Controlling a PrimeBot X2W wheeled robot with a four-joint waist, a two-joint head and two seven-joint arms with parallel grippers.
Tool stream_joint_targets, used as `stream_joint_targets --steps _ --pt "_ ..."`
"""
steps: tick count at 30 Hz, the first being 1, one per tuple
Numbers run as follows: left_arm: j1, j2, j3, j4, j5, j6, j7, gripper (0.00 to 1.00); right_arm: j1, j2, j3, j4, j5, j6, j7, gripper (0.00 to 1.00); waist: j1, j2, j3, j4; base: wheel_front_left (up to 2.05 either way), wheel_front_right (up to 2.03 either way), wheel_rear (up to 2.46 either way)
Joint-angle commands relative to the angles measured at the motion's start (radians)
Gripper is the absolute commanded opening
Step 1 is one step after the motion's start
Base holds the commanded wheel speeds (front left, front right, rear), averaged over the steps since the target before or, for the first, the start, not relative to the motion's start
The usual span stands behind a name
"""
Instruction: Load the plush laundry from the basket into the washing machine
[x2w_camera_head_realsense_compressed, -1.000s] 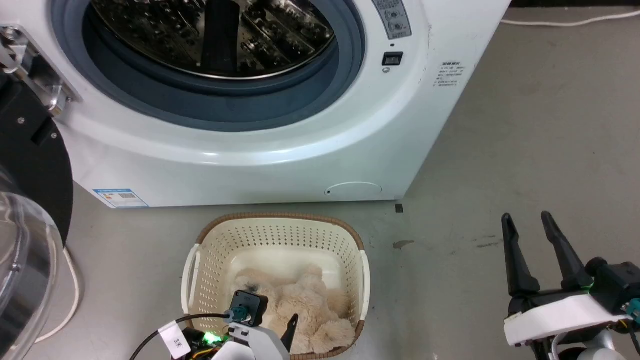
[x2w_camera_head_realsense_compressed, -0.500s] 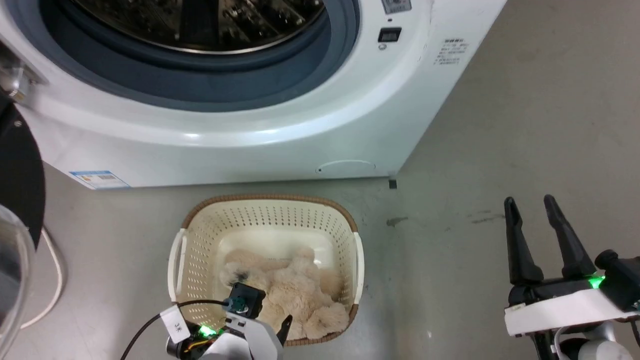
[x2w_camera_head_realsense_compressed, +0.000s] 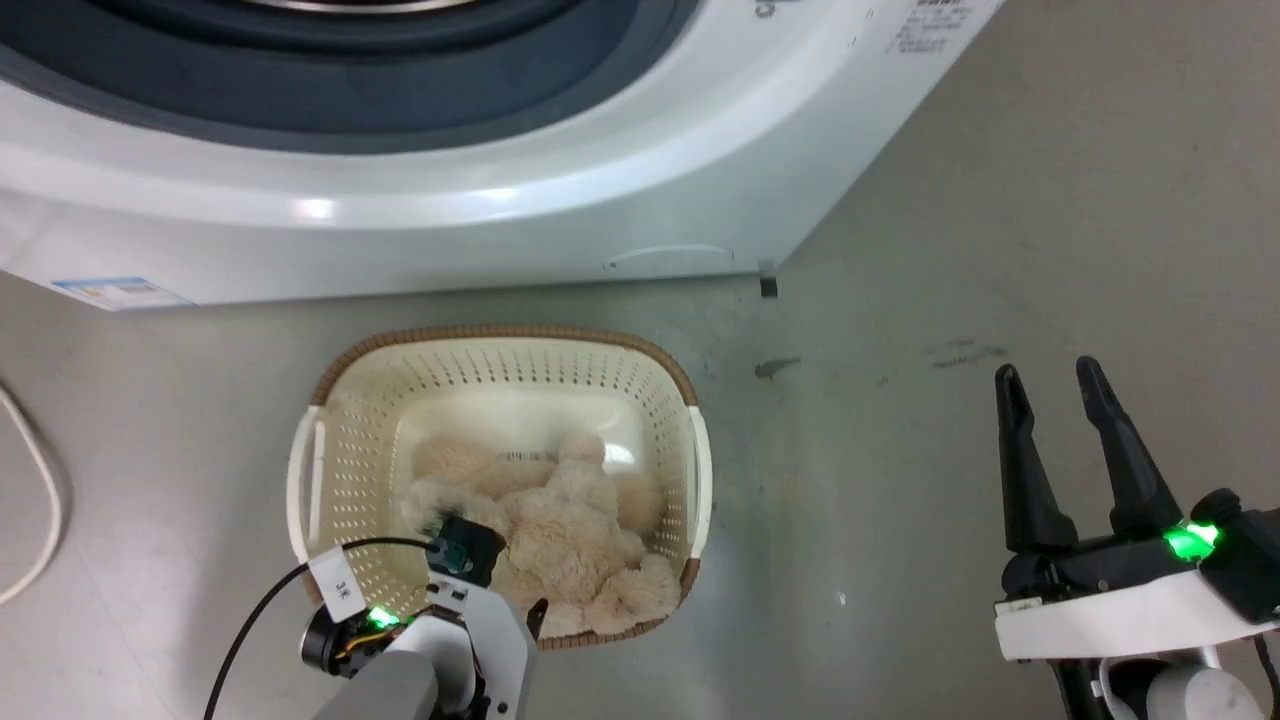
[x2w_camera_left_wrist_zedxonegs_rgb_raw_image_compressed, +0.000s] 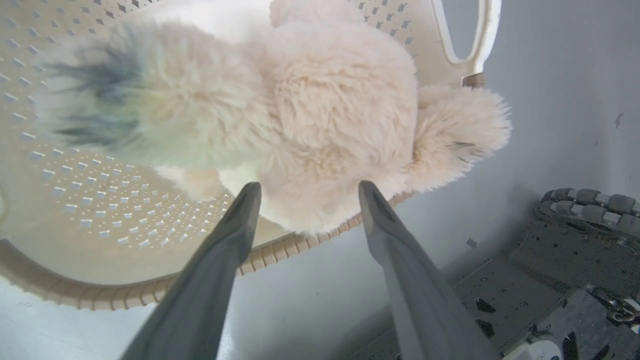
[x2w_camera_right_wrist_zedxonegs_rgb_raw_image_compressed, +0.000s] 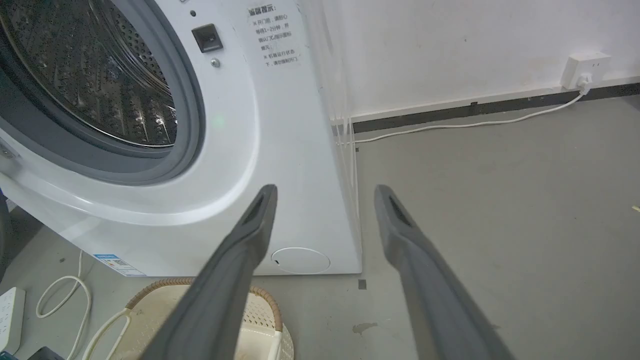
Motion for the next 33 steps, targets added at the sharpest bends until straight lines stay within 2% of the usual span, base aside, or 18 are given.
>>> stream_joint_targets --steps 1,14,30,31,32,33 --pt "-0.034 0.005 -0.023 0.034 -0.02 -0.006 -0.005 1.0 -0.024 -0.001 0.004 -0.015 0.016 0.001 -0.01 1.0 -0.0001 0.0 0.034 -0.01 0.0 0.0 0.0" --pt "-0.191 0.02 -0.06 0.158 -0.123 -0.015 -0.112 1.0 -0.054 -0.001 0.029 -0.051 0.06 0.001 -0.035 1.0 -0.0001 0.0 0.159 -0.032 0.0 0.0 0.0" --pt "-0.37 0.03 -0.224 0.325 -0.164 -0.033 -0.148 1.0 -0.09 -0.001 0.035 -0.089 0.114 0.001 -0.066 1.0 -0.0001 0.0 0.301 -0.062 0.0 0.0 0.0" --pt "-0.37 0.029 -0.23 0.321 -0.163 -0.033 -0.153 0.1 -0.091 -0.001 0.035 -0.087 0.114 0.001 -0.066 1.0 -0.0001 0.0 0.301 -0.062 0.0 0.0 0.0" --pt "-0.368 0.028 -0.239 0.313 -0.164 -0.033 -0.154 0.0 -0.091 -0.001 0.035 -0.086 0.113 0.001 -0.066 1.0 -0.0001 0.0 0.301 -0.062 0.0 0.0 0.0" --pt "-0.365 0.028 -0.247 0.304 -0.168 -0.033 -0.151 0.0 -0.092 -0.001 0.035 -0.084 0.113 0.001 -0.066 1.0 -0.0001 0.0 0.3 -0.061 0.0 0.0 0.0"
